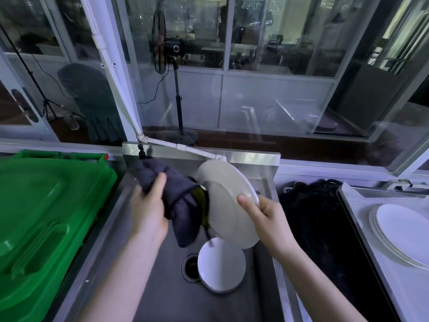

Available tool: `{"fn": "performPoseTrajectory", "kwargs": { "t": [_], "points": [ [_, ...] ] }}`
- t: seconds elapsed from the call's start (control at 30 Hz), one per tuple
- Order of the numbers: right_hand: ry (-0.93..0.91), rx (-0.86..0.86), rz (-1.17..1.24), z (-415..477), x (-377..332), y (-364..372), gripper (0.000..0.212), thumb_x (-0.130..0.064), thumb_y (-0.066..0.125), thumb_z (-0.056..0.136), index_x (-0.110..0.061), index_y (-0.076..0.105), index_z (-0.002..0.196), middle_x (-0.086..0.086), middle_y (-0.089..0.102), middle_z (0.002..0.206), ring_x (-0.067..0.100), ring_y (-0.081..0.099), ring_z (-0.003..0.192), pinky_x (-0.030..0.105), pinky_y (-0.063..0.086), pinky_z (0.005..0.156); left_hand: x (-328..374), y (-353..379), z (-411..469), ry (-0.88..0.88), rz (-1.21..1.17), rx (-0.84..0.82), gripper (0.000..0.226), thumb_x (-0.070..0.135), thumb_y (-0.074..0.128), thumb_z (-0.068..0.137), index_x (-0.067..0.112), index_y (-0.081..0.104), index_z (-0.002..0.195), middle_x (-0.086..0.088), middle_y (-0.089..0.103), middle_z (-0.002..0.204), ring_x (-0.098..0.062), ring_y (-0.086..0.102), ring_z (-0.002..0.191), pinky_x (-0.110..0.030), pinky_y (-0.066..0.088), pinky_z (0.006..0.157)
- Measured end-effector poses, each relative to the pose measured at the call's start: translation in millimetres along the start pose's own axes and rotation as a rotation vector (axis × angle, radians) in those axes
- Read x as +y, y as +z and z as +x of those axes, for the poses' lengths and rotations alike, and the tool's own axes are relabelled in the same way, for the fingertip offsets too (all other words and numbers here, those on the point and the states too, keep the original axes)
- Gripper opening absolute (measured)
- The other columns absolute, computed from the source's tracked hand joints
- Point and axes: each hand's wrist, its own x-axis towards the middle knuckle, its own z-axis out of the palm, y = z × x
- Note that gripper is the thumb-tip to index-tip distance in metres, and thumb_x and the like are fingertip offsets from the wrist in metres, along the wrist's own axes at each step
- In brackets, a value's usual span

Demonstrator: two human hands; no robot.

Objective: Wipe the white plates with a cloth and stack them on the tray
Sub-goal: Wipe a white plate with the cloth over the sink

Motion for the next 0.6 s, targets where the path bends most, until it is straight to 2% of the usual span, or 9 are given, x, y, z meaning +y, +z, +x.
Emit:
{"fn": "performPoseTrajectory", "kwargs": {
  "t": [0.07, 0.13, 0.2, 0.27, 0.33, 0.4, 0.43, 0.5, 0.6],
  "points": [
    [0.035, -0.009, 0.092, -3, 2, 12, 0.068, -0.062, 0.065, 0.082, -0.003, 0.037, 0.064, -0.001, 0.039, 0.060, 0.013, 0.037, 0.056, 0.027, 0.027, 0.051, -7, 13, -21, 0.168, 0.174, -0.059, 0.032, 0.035, 0.073, 0.085, 0.017, 0.062, 0.110, 0.000, 0.071, 0.106, -0.023, 0.067, 0.105, -0.035, 0.053, 0.086],
    [0.035, 0.009, 0.169, -4, 1, 25, 0.064, -0.064, 0.065, 0.079, -0.007, 0.039, 0.062, 0.000, 0.042, 0.059, 0.013, 0.039, 0.057, 0.027, 0.029, 0.051, -12, 24, -38, 0.379, 0.432, -0.231, 0.036, 0.045, 0.071, 0.083, 0.023, 0.063, 0.110, 0.016, 0.070, 0.102, -0.011, 0.064, 0.105, -0.019, 0.047, 0.087],
    [0.050, 0.083, 0.225, 1, -3, 32, 0.061, -0.063, 0.064, 0.079, -0.010, 0.043, 0.058, 0.002, 0.047, 0.058, 0.013, 0.043, 0.058, 0.029, 0.030, 0.052, -18, 32, -48, 0.582, 0.608, -0.473, 0.052, 0.045, 0.064, 0.088, 0.020, 0.059, 0.132, 0.012, 0.064, 0.128, -0.002, 0.054, 0.124, -0.015, 0.038, 0.102],
    [0.082, 0.184, 0.246, 8, -7, 33, 0.065, -0.066, 0.061, 0.081, -0.006, 0.046, 0.057, 0.004, 0.047, 0.058, 0.014, 0.043, 0.058, 0.032, 0.031, 0.054, -23, 34, -52, 0.723, 0.667, -0.597, 0.054, 0.041, 0.050, 0.094, 0.015, 0.051, 0.142, 0.003, 0.047, 0.150, -0.004, 0.038, 0.140, -0.027, 0.030, 0.116],
    [0.081, 0.276, 0.237, 16, -8, 31, 0.074, -0.061, 0.056, 0.092, 0.006, 0.046, 0.063, 0.005, 0.047, 0.059, 0.012, 0.043, 0.059, 0.032, 0.034, 0.057, -28, 33, -57, 0.811, 0.701, -0.639, 0.050, 0.034, 0.040, 0.097, 0.017, 0.050, 0.143, 0.003, 0.040, 0.154, -0.004, 0.032, 0.143, -0.030, 0.026, 0.118],
    [0.078, 0.351, 0.212, 20, -8, 30, 0.071, -0.051, 0.050, 0.099, 0.011, 0.044, 0.065, 0.003, 0.045, 0.060, 0.008, 0.041, 0.059, 0.031, 0.035, 0.058, -34, 33, -58, 0.891, 0.734, -0.677, 0.048, 0.031, 0.038, 0.099, 0.018, 0.049, 0.145, 0.004, 0.038, 0.156, -0.004, 0.031, 0.144, -0.025, 0.024, 0.118],
    [0.071, 0.358, 0.192, 19, -10, 31, 0.068, -0.049, 0.049, 0.100, 0.007, 0.045, 0.062, 0.001, 0.045, 0.058, 0.006, 0.040, 0.057, 0.030, 0.034, 0.057, -33, 35, -55, 0.898, 0.734, -0.681, 0.048, 0.031, 0.038, 0.100, 0.018, 0.048, 0.145, 0.004, 0.038, 0.156, -0.004, 0.031, 0.143, -0.023, 0.023, 0.118],
    [0.041, 0.323, 0.133, 11, -9, 33, 0.064, -0.055, 0.050, 0.098, -0.008, 0.043, 0.055, -0.006, 0.044, 0.053, 0.005, 0.037, 0.052, 0.026, 0.031, 0.050, -25, 44, -42, 0.780, 0.695, -0.629, 0.045, 0.031, 0.040, 0.101, 0.020, 0.048, 0.144, 0.006, 0.039, 0.154, -0.004, 0.034, 0.142, -0.018, 0.023, 0.115],
    [0.004, 0.265, 0.105, -1, -8, 32, 0.068, -0.069, 0.045, 0.086, -0.008, 0.035, 0.058, -0.006, 0.039, 0.050, 0.009, 0.034, 0.050, 0.026, 0.027, 0.046, -14, 52, -23, 0.561, 0.636, -0.527, 0.037, 0.023, 0.043, 0.104, 0.029, 0.052, 0.139, 0.010, 0.048, 0.148, -0.006, 0.042, 0.137, -0.007, 0.027, 0.105]
  ]
}}
